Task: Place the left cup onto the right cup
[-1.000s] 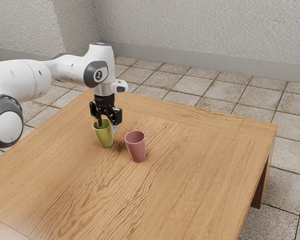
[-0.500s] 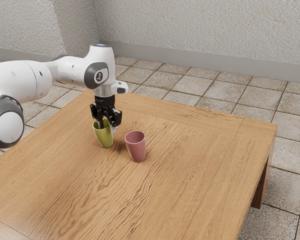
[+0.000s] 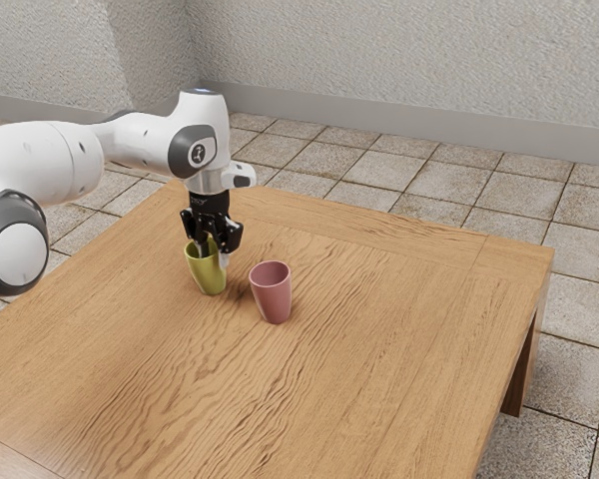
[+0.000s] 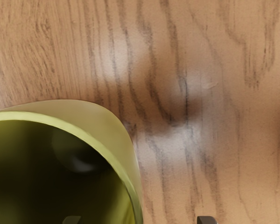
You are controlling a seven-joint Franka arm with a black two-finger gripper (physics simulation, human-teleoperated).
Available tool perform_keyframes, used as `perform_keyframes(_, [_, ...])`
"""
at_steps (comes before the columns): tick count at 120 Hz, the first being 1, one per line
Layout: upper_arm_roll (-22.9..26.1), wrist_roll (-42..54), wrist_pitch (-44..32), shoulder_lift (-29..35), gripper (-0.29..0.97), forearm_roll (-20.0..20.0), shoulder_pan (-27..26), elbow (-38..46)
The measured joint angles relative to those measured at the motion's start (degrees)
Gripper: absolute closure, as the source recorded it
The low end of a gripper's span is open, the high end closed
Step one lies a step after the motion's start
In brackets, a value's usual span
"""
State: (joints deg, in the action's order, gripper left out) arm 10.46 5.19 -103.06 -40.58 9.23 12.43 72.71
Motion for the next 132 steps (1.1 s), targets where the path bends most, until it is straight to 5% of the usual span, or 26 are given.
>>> perform_keyframes(132, [0.01,-0.50,-0.32,0.00,0.77,1.38,0.05,-0.09])
